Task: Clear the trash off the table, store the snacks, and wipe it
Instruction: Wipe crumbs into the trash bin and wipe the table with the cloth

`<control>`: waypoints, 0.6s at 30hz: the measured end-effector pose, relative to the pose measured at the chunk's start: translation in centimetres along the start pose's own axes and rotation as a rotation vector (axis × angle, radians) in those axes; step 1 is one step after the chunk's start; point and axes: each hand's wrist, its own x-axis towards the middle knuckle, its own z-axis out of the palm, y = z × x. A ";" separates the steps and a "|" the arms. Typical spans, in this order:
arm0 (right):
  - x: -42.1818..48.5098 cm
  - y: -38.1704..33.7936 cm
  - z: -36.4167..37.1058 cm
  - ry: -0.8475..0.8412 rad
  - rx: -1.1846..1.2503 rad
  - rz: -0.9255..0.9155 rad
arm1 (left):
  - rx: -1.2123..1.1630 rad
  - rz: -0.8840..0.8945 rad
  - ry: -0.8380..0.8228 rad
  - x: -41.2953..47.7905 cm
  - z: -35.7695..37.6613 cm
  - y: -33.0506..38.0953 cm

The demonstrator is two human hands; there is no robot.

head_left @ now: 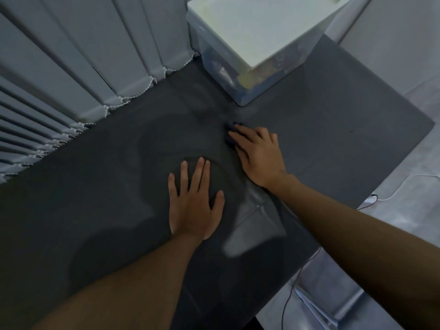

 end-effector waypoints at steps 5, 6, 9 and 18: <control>1.8 -3.6 1.6 0.012 -0.011 0.180 | -0.116 -0.066 0.021 -0.1 0.3 -1.1; 2.3 -3.9 1.8 -0.026 -0.017 0.080 | -0.113 -0.068 0.024 -0.2 0.3 -1.1; 5.4 -3.6 2.3 -0.085 -0.031 -0.028 | -0.087 -0.066 0.027 -0.1 0.5 -0.9; 3.7 -3.5 2.1 -0.120 0.021 -0.202 | -0.040 -0.070 0.033 0.2 0.5 -0.5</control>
